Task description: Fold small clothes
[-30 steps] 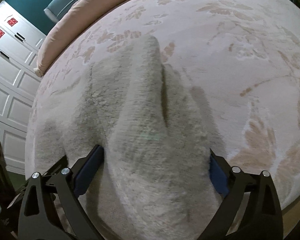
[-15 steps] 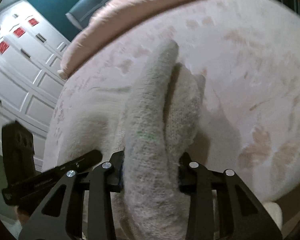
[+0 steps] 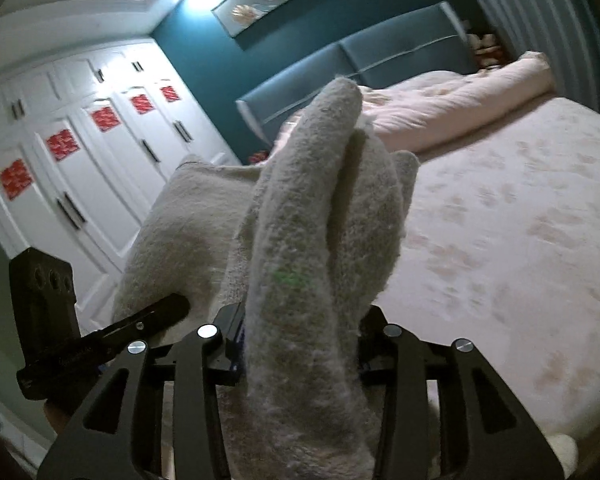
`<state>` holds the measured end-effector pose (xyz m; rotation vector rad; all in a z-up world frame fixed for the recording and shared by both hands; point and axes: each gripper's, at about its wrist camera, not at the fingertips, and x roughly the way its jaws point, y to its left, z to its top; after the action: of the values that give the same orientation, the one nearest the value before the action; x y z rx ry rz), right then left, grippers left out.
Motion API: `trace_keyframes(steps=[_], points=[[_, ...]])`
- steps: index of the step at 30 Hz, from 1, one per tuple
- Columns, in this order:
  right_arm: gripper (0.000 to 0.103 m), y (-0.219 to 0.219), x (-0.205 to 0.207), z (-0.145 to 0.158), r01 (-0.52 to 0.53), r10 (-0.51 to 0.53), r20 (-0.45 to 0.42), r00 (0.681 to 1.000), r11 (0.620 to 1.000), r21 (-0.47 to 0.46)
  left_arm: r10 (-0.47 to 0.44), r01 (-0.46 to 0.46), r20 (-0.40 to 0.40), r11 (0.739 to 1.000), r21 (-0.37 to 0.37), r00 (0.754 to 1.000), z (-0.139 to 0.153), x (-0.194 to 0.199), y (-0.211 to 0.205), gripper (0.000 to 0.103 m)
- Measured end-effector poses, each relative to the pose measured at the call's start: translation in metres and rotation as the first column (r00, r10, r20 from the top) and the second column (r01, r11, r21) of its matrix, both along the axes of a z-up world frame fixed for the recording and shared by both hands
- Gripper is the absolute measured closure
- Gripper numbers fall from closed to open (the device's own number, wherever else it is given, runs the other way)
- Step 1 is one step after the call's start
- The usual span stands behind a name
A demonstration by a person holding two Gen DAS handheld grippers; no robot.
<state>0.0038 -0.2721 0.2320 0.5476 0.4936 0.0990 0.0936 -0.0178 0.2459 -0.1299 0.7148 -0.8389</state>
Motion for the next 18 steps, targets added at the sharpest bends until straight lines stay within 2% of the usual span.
trace_keyframes(steps=[2,4,5,6,7,8,9,11,14,16,18], points=[[0.051,0.006,0.03,-0.015,0.002,-0.003,-0.035,0.999,1.0,-0.003,0.049,-0.049,-0.009,0.998,0.029,0.999,-0.01,0.024,0.01,0.057],[0.046,0.013,0.07,-0.053,0.001,-0.006,-0.14,0.99,0.999,-0.034,0.121,-0.114,-0.088,0.99,0.08,0.989,-0.045,0.055,0.02,0.048],[0.046,0.014,0.089,-0.086,0.026,-0.038,-0.24,0.97,0.998,-0.054,0.155,-0.138,-0.125,0.981,0.133,0.98,-0.072,0.069,0.023,0.048],[0.048,0.013,0.095,-0.104,0.044,-0.063,-0.303,0.951,0.997,-0.071,0.193,-0.162,-0.157,0.968,0.192,0.968,-0.098,0.078,0.027,0.048],[0.056,0.013,0.1,-0.13,0.073,-0.11,-0.393,0.913,0.991,-0.108,0.236,-0.189,-0.177,0.951,0.246,0.956,-0.121,0.082,0.033,0.051],[0.058,0.015,0.096,-0.148,0.087,-0.137,-0.443,0.886,0.988,-0.13,0.294,-0.23,-0.182,0.924,0.307,0.938,-0.146,0.08,0.044,0.051],[0.059,0.017,0.082,-0.162,0.098,-0.142,-0.467,0.873,0.988,-0.118,0.315,-0.242,-0.183,0.911,0.334,0.931,-0.159,0.074,0.054,0.051],[0.061,0.025,0.053,-0.173,0.087,-0.115,-0.469,0.876,0.993,-0.08,0.336,-0.253,-0.217,0.907,0.335,0.917,-0.181,0.052,0.079,0.051],[0.069,0.04,0.034,-0.175,0.037,-0.094,-0.472,0.877,0.991,-0.129,0.374,-0.288,-0.283,0.909,0.301,0.883,-0.194,0.029,0.097,0.051],[0.071,0.05,0.037,-0.167,-0.004,-0.073,-0.46,0.885,0.987,-0.163,0.383,-0.299,-0.26,0.903,0.31,0.886,-0.193,0.022,0.097,0.051],[0.078,0.064,0.052,-0.161,-0.046,-0.04,-0.439,0.898,0.982,-0.183,0.389,-0.307,-0.202,0.888,0.343,0.899,-0.189,0.018,0.085,0.051]])
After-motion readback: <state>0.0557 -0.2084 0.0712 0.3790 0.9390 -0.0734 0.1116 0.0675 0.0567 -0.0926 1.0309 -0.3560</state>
